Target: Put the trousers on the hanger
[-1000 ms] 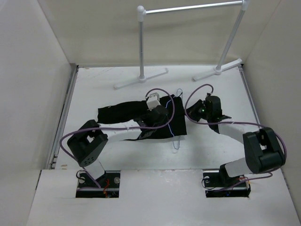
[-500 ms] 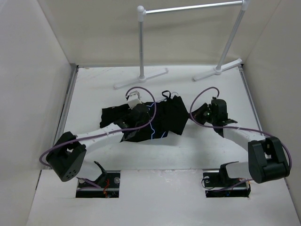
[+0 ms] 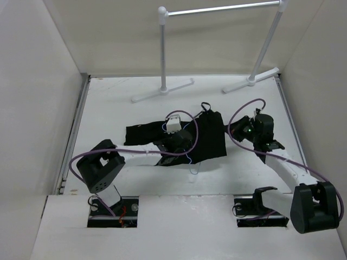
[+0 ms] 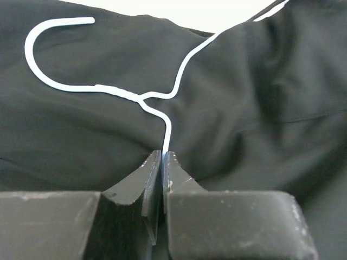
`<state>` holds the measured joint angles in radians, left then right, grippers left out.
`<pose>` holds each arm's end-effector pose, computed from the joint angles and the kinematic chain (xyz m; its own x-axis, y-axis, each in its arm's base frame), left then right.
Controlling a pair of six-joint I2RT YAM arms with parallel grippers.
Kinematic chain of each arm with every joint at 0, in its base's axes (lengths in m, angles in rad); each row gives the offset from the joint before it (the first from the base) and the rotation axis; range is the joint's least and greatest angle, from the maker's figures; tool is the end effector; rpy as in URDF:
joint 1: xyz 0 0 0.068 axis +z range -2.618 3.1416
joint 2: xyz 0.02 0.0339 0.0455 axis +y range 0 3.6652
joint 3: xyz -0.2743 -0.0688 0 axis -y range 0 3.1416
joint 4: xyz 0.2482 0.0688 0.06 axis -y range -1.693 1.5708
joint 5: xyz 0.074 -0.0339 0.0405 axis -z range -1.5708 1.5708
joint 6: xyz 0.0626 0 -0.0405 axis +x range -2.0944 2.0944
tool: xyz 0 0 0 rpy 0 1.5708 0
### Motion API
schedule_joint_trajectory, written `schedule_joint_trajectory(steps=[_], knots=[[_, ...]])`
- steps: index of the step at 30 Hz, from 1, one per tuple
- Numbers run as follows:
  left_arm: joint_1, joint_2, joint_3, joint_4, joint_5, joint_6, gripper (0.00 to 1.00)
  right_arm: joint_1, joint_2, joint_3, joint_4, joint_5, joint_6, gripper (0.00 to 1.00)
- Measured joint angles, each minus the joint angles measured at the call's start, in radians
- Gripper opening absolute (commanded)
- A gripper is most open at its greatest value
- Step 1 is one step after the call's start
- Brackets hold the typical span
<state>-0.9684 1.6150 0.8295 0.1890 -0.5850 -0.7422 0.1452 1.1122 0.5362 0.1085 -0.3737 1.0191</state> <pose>0.2293 -0.2725 0.1835 -0.5239 -0.2326 -0.8194 0.1004 0.9384 -0.3306 0.2515 0.0599 0.2150 -0.6231 0.7102 -0.3278 0.1401 0.5136 0.8465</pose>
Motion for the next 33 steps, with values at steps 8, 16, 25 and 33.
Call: schedule_joint_trajectory(steps=[8, 16, 25, 33], knots=[[0.005, 0.066, 0.041, -0.02, -0.098, -0.033, 0.0, -0.089, -0.005, 0.005, -0.075, 0.011, -0.031, 0.04], [0.056, -0.103, -0.034, -0.09, -0.164, -0.036, 0.0, -0.092, 0.09, 0.005, -0.127, 0.089, -0.059, 0.03], [-0.002, -0.15, -0.009, -0.104, -0.22, 0.106, 0.0, -0.056, 0.228, 0.003, -0.128, 0.22, -0.08, 0.04], [-0.042, -0.131, 0.012, -0.111, -0.261, 0.249, 0.01, -0.016, 0.24, 0.003, -0.138, 0.301, -0.083, 0.19]])
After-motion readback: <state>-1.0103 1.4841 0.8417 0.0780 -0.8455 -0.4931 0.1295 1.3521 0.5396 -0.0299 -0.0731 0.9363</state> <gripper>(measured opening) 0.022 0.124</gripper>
